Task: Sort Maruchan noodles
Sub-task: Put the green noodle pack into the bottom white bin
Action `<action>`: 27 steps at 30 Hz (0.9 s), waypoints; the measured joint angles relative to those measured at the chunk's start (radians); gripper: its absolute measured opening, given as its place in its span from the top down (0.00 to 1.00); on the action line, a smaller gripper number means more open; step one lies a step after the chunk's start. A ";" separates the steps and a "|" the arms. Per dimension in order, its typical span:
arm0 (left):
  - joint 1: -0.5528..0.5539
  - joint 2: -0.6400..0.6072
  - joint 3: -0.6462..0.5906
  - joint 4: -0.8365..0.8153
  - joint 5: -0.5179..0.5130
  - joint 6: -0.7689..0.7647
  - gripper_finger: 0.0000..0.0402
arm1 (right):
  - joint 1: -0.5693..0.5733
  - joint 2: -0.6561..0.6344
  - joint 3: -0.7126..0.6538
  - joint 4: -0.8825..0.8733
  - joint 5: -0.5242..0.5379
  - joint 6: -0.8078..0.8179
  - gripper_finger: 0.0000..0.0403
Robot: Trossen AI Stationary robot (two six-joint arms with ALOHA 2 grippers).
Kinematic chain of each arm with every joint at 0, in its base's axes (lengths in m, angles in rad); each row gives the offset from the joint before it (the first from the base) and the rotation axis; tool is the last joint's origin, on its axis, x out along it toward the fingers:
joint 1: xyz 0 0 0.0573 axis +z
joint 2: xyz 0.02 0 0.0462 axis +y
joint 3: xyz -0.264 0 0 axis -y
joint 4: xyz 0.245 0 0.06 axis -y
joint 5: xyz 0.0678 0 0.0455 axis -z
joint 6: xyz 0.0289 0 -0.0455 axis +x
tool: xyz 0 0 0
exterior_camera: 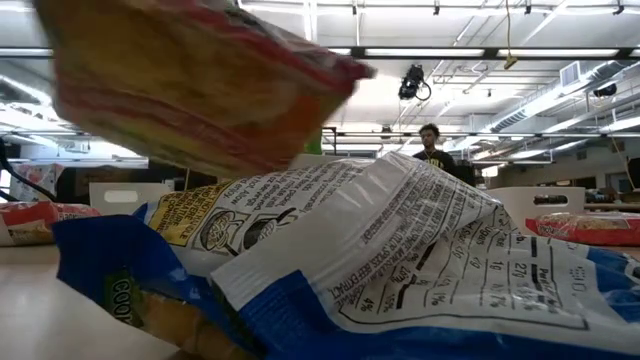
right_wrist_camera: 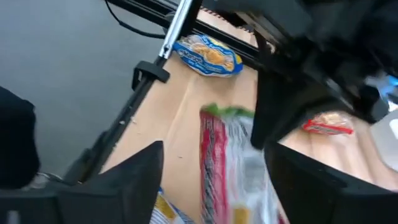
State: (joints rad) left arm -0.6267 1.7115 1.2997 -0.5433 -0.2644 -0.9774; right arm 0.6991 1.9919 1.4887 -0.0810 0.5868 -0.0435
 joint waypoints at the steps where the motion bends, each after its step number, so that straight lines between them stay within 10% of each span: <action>1: 0.013 0.002 -0.001 0.005 0.008 0.008 0.98 | 0.000 0.000 0.000 -0.011 0.021 -0.009 0.25; 15: 0.060 0.009 -0.001 0.029 0.027 0.061 0.98 | 0.041 0.002 0.000 -0.240 0.311 -0.021 0.26; 27: -0.092 -0.152 0.000 0.164 -0.322 0.316 0.98 | 0.133 0.000 -0.037 -0.878 0.445 0.784 0.29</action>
State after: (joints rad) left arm -0.7189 1.5593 1.2995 -0.3792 -0.5867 -0.6614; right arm 0.8316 1.9923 1.4516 -0.9592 1.0313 0.7404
